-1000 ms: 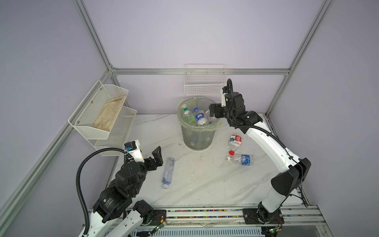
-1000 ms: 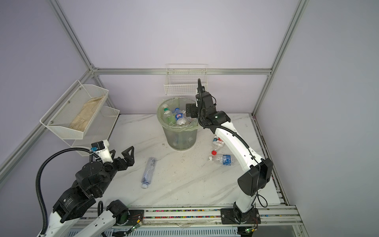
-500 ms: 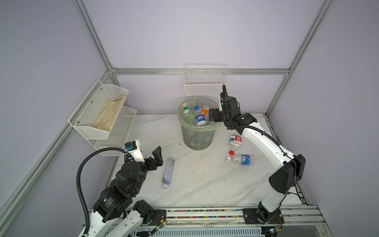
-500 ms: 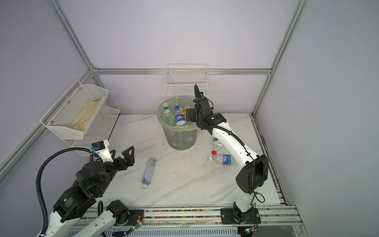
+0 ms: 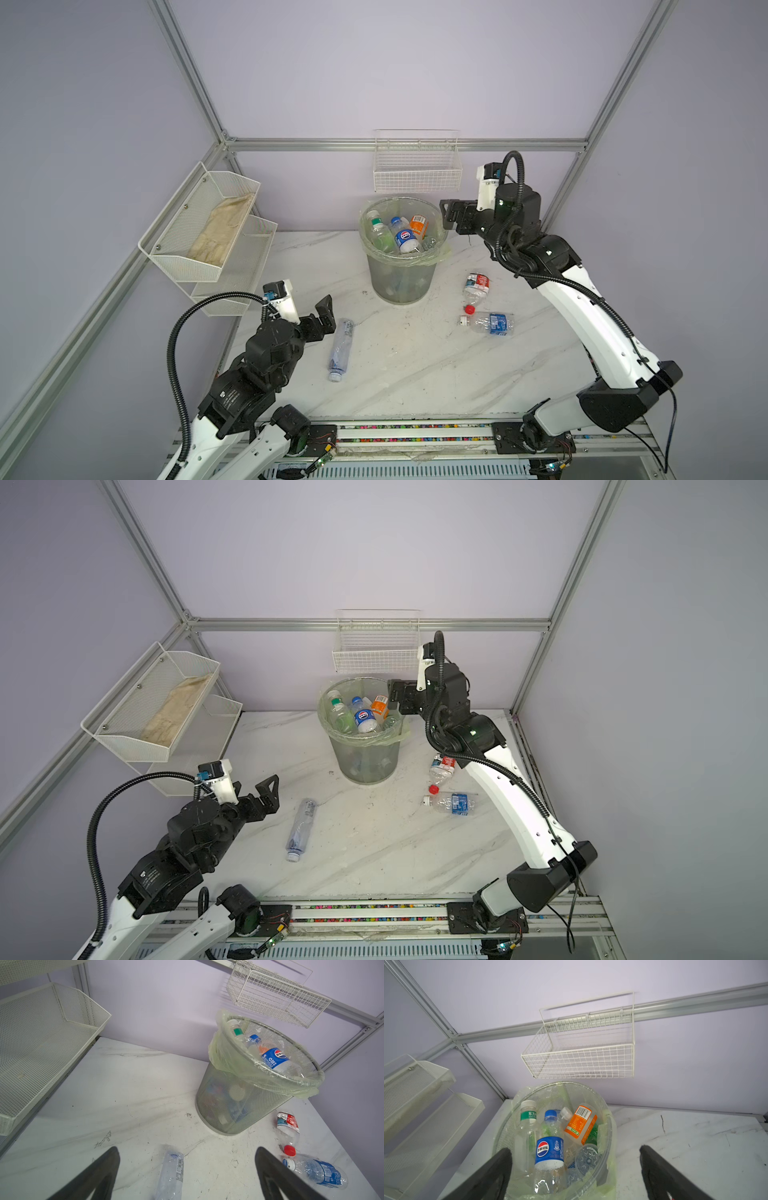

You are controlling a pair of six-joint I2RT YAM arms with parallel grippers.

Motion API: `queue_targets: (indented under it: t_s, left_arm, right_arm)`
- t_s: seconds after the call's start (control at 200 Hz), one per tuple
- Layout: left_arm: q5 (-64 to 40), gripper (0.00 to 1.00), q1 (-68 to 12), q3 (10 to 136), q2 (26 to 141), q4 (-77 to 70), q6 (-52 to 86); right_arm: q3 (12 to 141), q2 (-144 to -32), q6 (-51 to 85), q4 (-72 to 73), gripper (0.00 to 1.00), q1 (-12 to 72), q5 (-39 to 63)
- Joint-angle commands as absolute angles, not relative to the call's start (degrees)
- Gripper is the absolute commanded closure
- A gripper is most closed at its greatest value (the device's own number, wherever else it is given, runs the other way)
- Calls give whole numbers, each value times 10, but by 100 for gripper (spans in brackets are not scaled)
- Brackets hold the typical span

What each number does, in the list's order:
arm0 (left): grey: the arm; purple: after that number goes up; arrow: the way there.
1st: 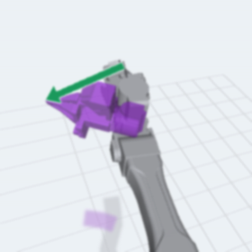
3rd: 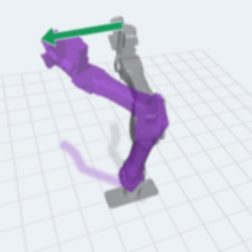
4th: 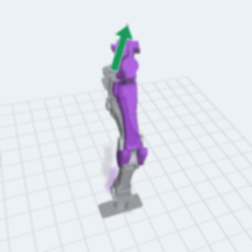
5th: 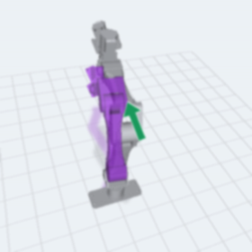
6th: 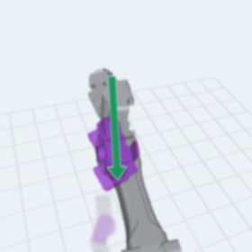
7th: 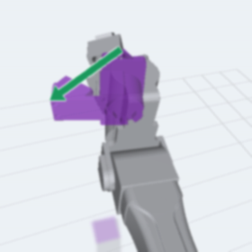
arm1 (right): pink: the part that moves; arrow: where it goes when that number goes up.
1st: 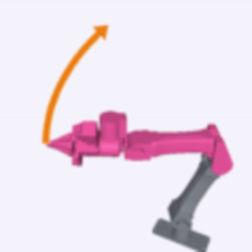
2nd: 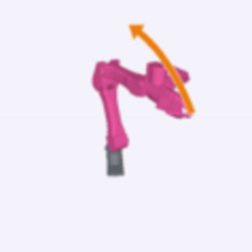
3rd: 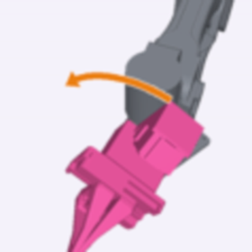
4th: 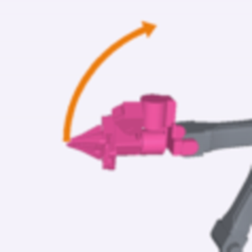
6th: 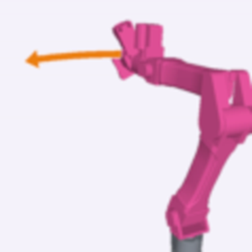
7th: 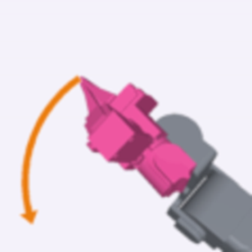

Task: Throw the plastic bottles in the bin
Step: Throw the plastic bottle into the trash bin, then pick up the plastic bottle from the middle-left of the table.

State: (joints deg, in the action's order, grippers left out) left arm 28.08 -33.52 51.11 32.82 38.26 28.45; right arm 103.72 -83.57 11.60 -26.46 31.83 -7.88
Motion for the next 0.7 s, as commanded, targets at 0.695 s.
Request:
queue_targets:
  t_s: [0.695]
  left_arm:
    - [119, 0, -252, 425, 615, 321, 358]
  right_arm:
    - [941, -764, 155, -261, 3, 308, -141]
